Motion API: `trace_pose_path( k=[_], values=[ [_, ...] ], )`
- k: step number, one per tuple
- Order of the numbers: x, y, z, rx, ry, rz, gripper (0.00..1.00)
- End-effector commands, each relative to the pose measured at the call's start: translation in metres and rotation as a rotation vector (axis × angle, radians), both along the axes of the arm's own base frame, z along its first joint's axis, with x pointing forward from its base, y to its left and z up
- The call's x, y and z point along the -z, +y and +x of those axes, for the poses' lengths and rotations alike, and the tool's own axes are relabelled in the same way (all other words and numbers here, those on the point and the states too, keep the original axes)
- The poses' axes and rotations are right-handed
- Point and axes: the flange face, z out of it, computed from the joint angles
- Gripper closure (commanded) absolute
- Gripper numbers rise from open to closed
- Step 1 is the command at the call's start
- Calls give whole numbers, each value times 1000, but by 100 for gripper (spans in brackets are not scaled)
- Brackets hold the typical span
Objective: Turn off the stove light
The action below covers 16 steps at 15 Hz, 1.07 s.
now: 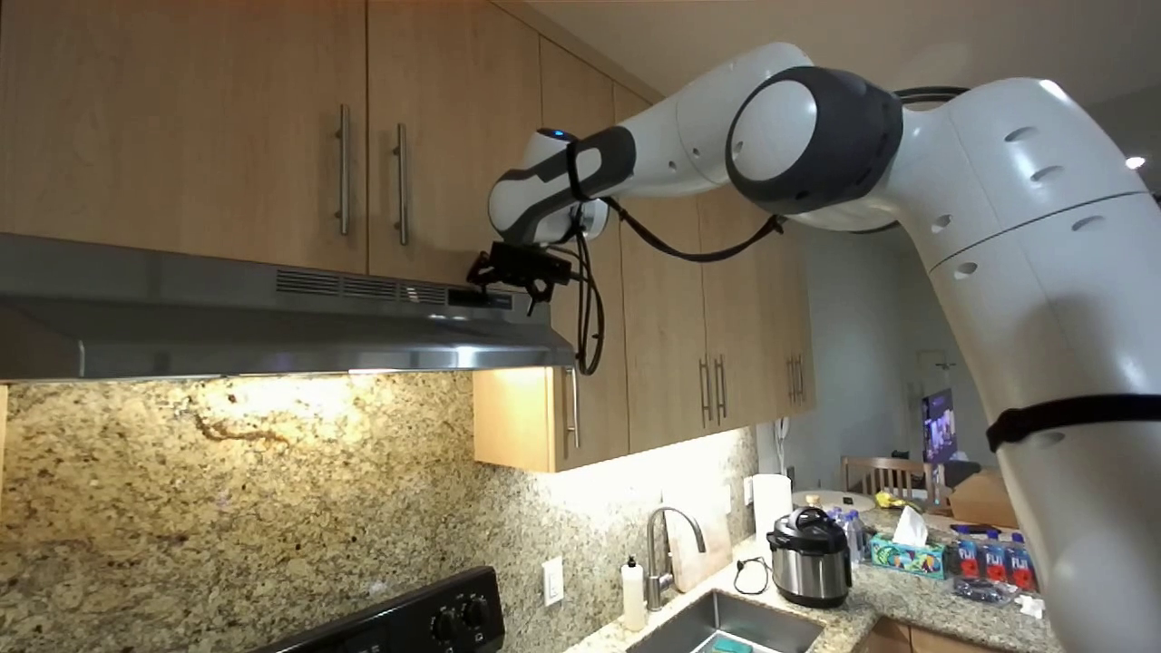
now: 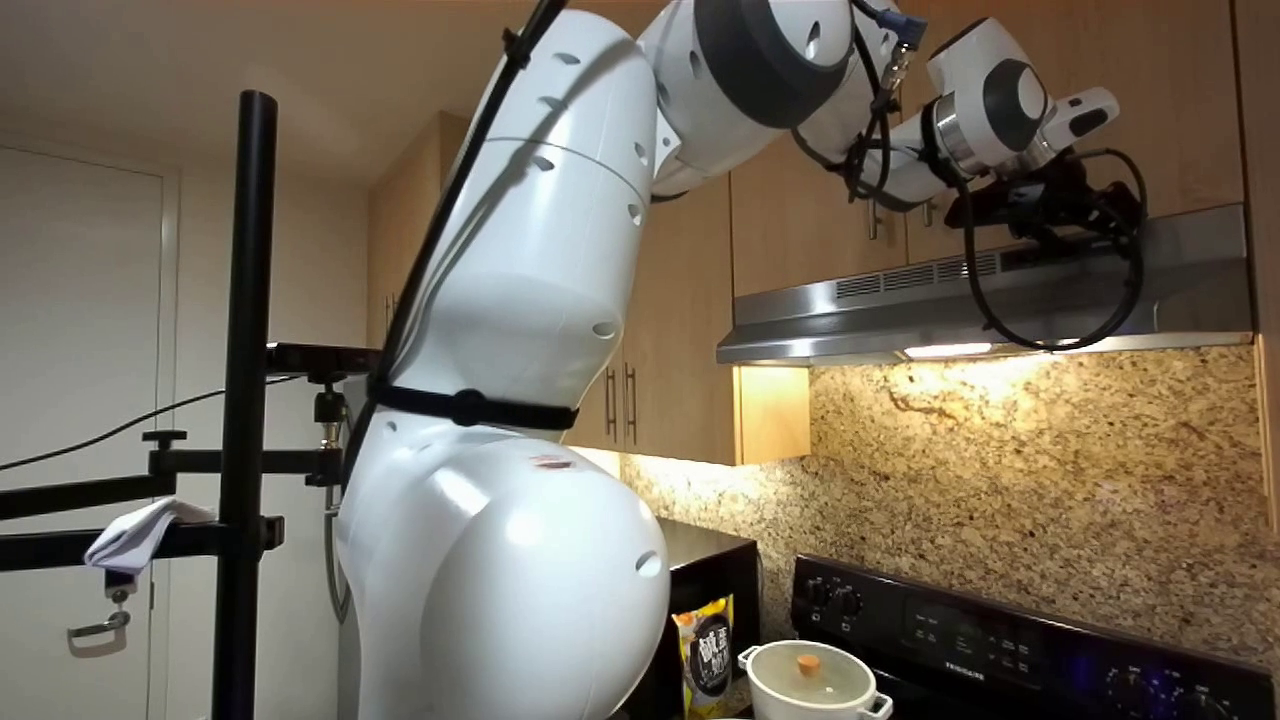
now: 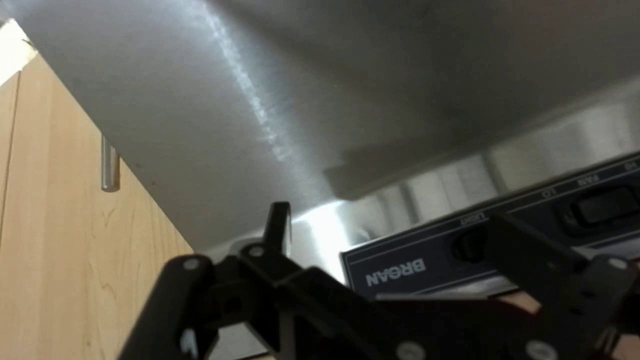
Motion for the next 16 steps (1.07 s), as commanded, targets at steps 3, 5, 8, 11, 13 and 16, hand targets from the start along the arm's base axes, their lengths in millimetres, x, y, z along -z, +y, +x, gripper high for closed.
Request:
trace_pose_path(
  k=[3, 5, 8, 11, 13, 16],
  values=[
    [5, -16, 12, 32, 42, -22, 0],
    [5, -31, 12, 58, 56, -18, 0],
    [4, -55, 8, 93, 60, -14, 0],
    [-2, -72, 1, 112, 42, -8, 0],
    [-7, -81, -7, 120, 22, 2, 0],
    [-8, -60, -10, 117, -15, 21, 0]
  ],
)
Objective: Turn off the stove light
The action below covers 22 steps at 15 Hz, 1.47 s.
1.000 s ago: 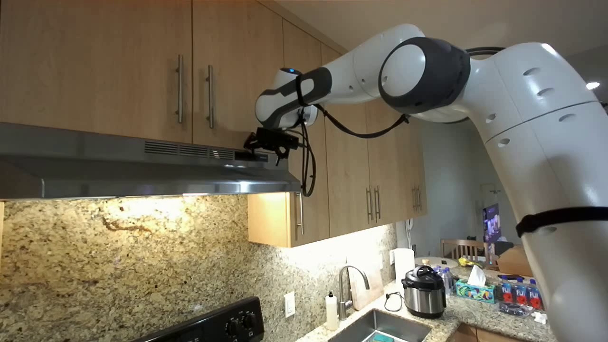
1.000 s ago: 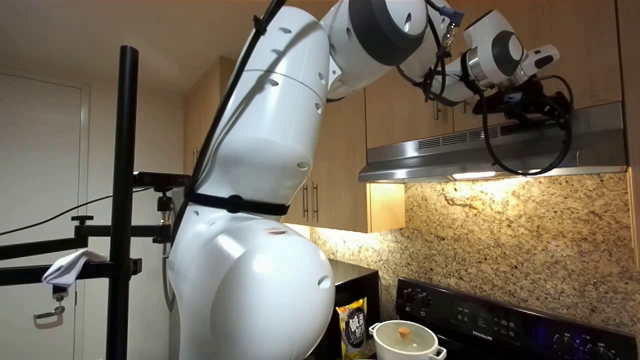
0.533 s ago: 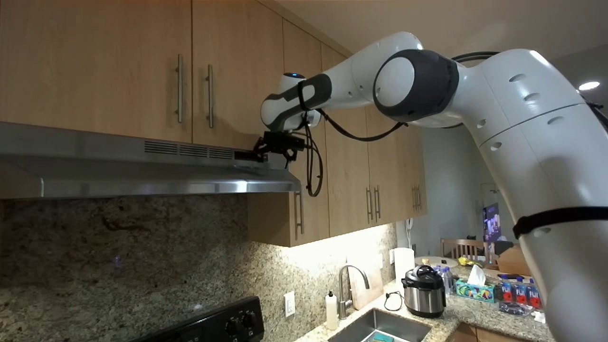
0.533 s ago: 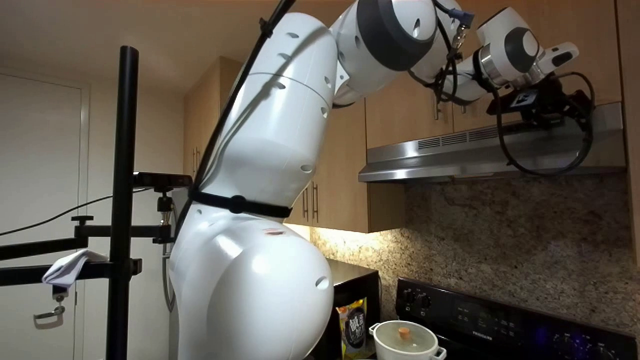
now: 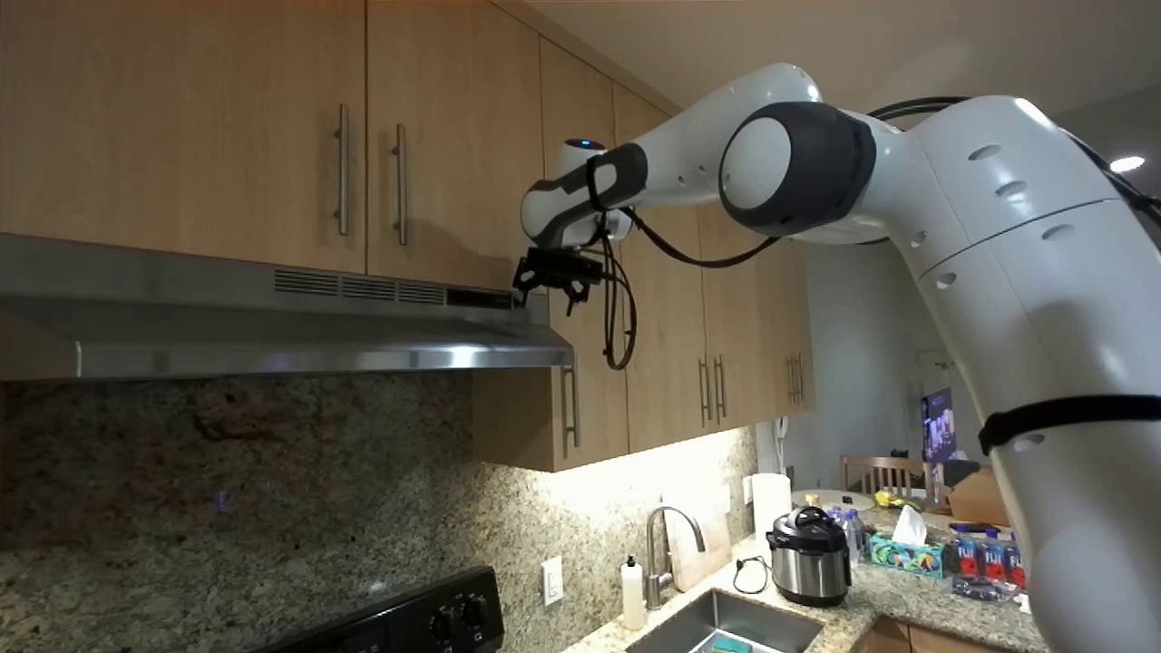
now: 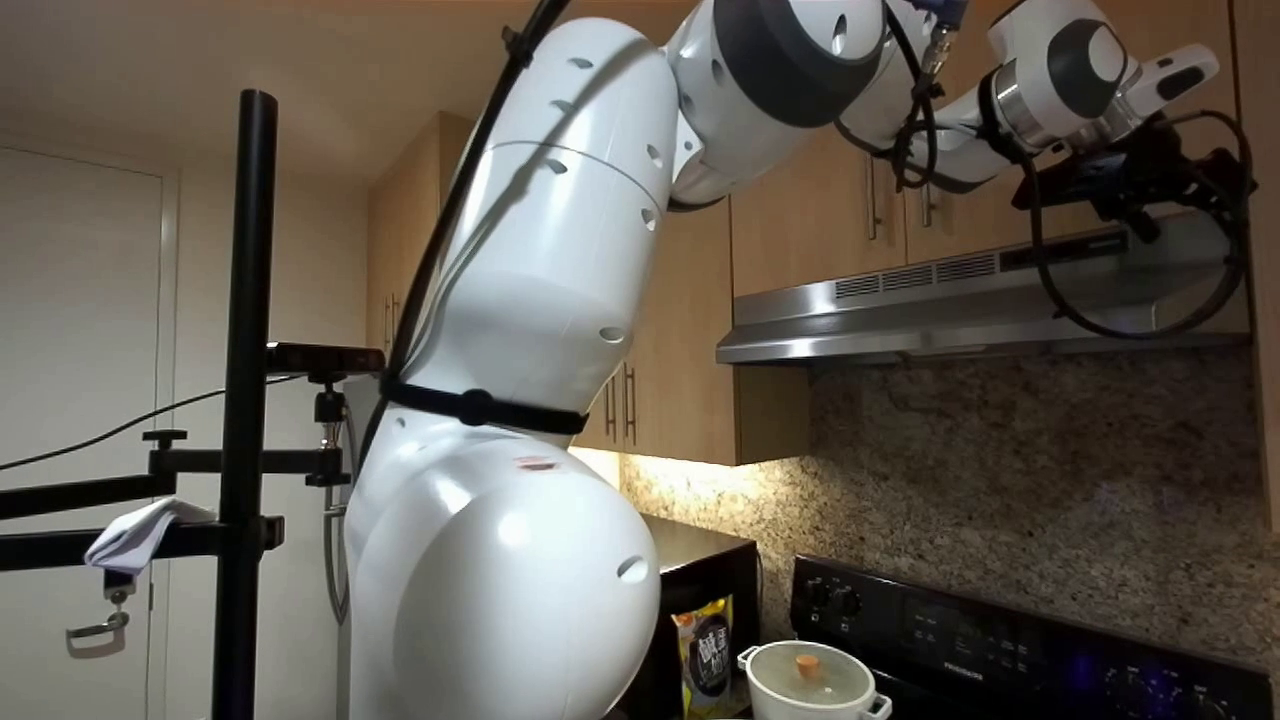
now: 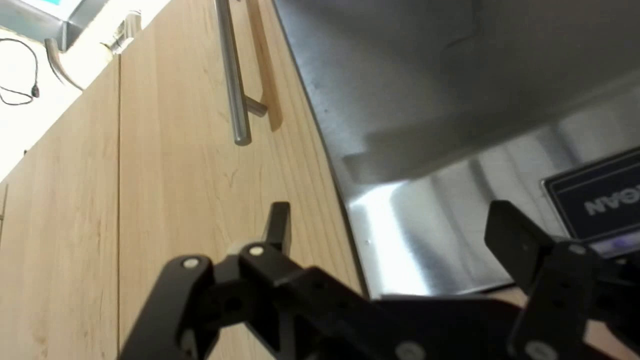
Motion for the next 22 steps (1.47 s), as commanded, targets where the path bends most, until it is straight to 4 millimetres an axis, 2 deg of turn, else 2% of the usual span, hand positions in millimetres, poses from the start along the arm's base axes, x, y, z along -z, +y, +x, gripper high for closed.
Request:
trace_pose_path(
  k=[1, 6, 11, 14, 18, 22],
  values=[
    [-4, 19, -16, -22, -43, 25, 0],
    [4, 42, -45, -74, -86, 24, 0],
    [14, 67, -89, -118, -119, 17, 0],
    [23, 89, -119, -169, -98, -68, 0],
    [37, 114, -154, -233, -56, -123, 0],
    [61, 126, -182, -236, -3, -123, 0]
  ],
)
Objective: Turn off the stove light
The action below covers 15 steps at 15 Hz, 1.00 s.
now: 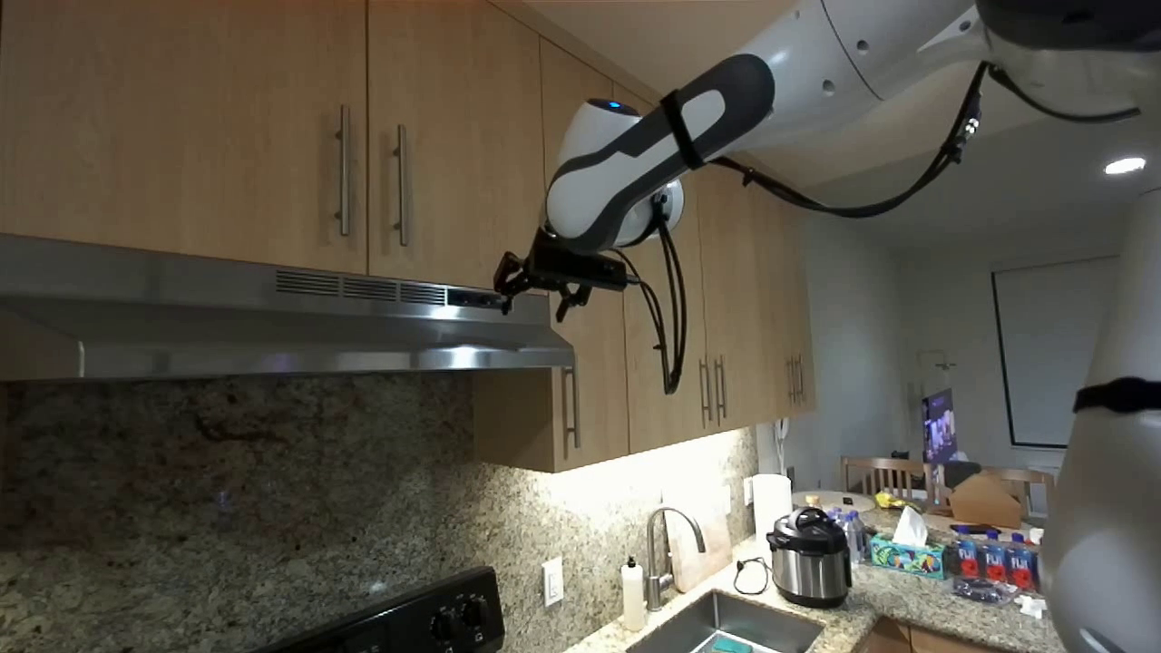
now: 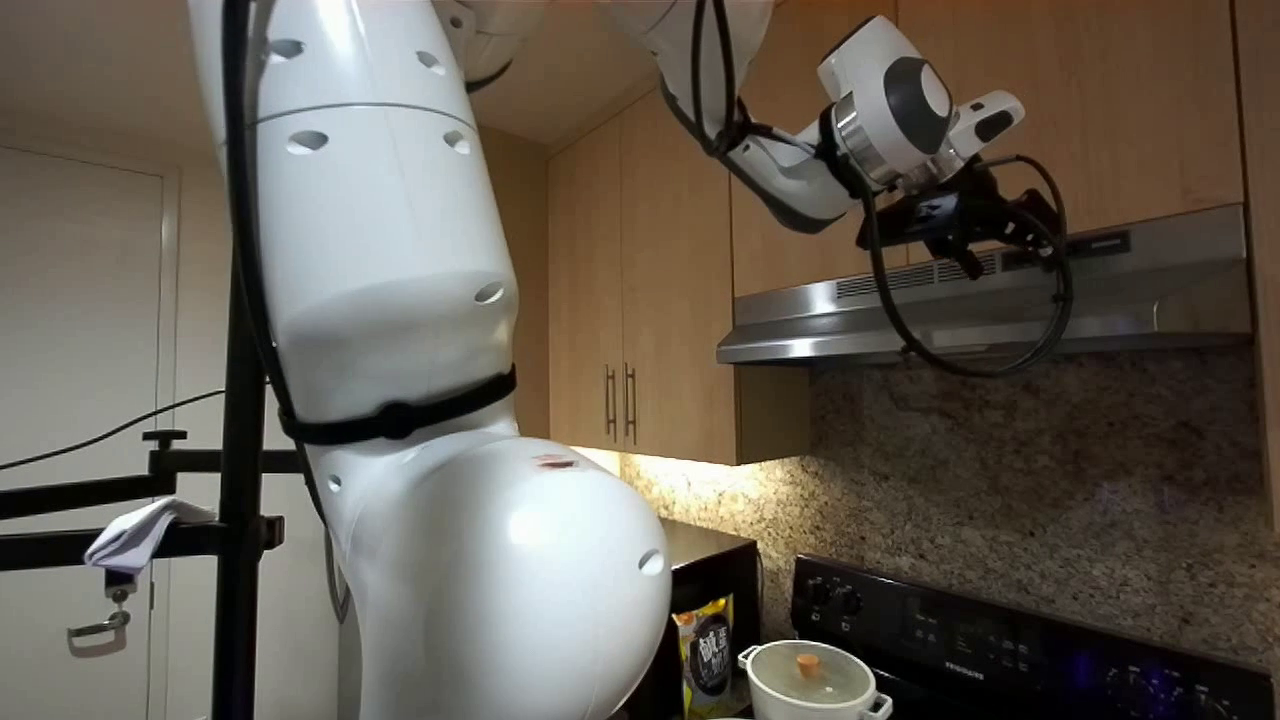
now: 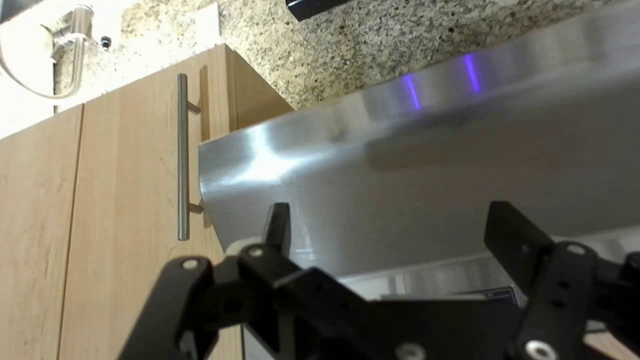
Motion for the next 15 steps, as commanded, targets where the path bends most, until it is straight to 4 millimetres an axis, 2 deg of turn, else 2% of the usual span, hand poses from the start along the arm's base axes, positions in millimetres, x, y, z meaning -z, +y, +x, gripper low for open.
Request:
trace_pose_path(
  k=[1, 7, 12, 15],
  values=[
    [24, 4, -37, 9, 30, -8, 0],
    [81, -14, -80, 29, 147, 15, 0],
    [134, -33, -117, -93, 272, 72, 0],
    [161, -54, -139, -189, 358, 80, 0]
  ],
)
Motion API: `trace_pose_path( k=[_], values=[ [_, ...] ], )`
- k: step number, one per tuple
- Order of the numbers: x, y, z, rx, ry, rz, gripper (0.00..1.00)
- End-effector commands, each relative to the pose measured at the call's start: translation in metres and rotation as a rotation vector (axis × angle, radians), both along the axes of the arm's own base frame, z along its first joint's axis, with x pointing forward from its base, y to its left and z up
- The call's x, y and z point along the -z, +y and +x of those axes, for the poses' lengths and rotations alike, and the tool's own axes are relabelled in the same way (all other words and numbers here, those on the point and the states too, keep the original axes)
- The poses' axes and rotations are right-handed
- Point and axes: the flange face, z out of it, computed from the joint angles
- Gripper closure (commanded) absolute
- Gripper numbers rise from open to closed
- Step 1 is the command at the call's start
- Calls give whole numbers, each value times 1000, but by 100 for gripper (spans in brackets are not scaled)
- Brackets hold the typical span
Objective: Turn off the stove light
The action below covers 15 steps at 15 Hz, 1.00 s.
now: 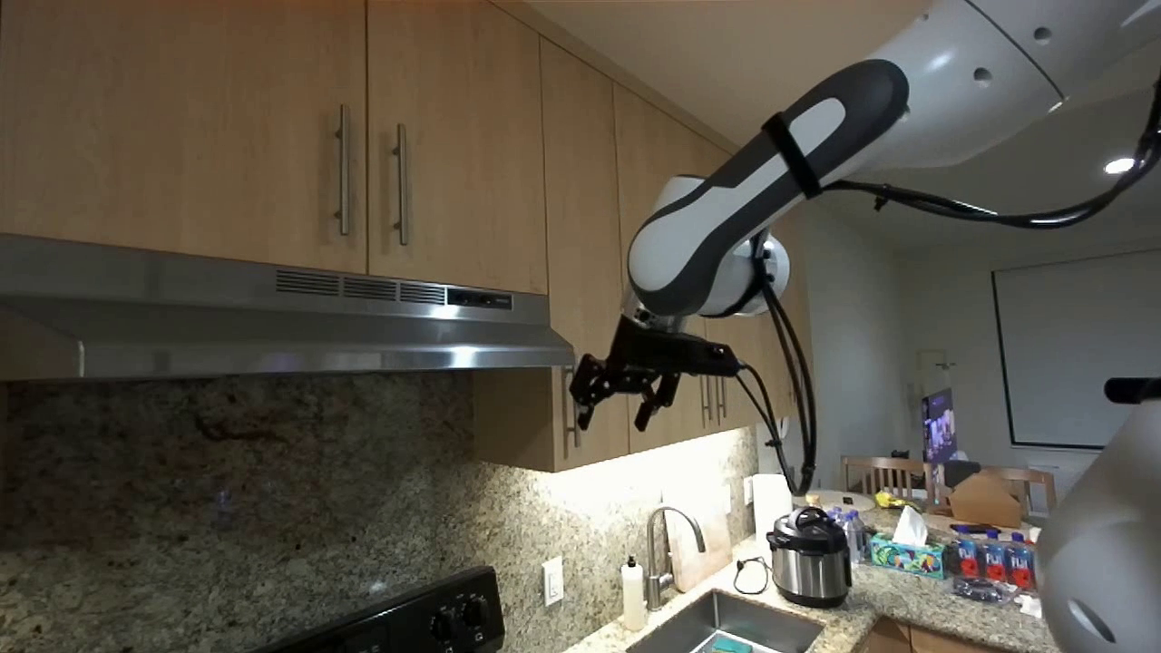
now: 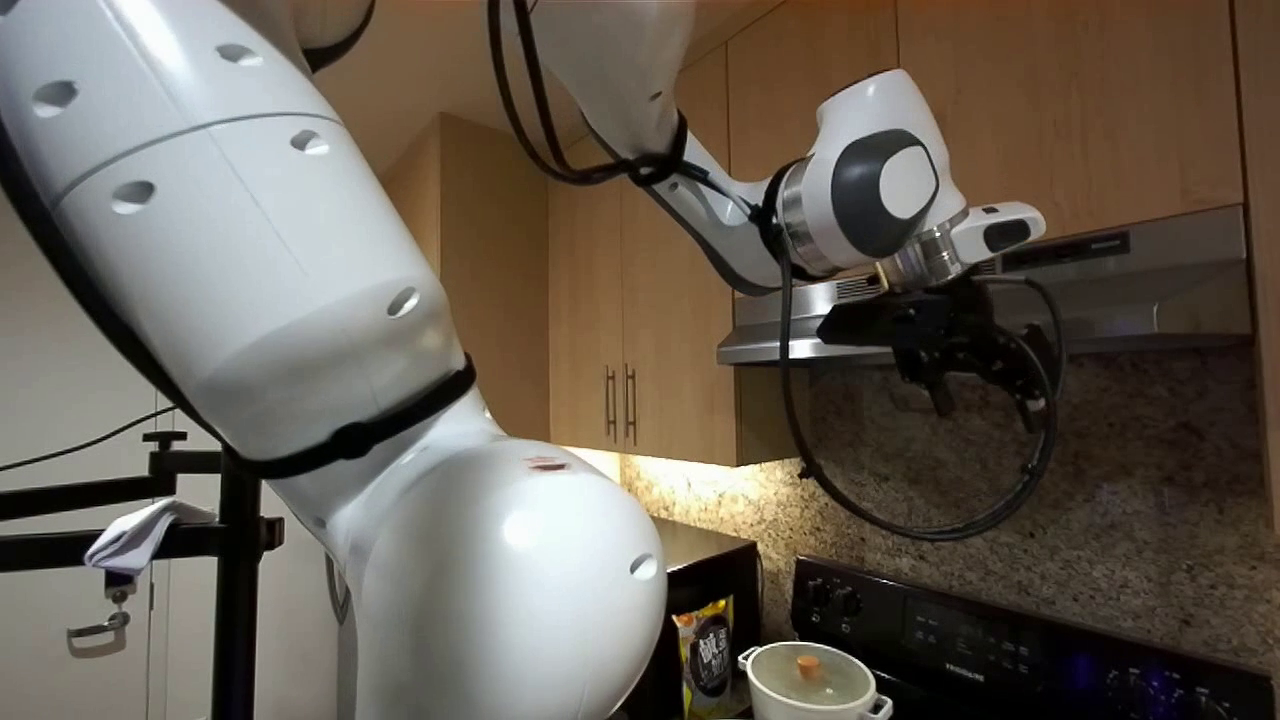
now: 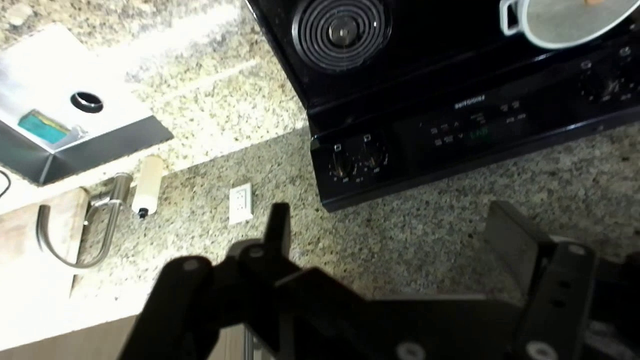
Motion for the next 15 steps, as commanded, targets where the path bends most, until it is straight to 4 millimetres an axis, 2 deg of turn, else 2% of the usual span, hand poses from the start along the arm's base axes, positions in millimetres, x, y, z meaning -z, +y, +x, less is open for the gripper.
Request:
trace_pose_path(
  k=[1, 2, 3, 6, 15],
  values=[
    [26, -23, -33, -122, 73, 18, 0],
    [34, -33, -39, -139, 96, 10, 0],
    [24, -24, -22, -80, 80, 3, 0],
    [34, -36, -33, -107, 98, 3, 0],
    [33, -34, -34, -111, 98, 2, 0]
  ],
)
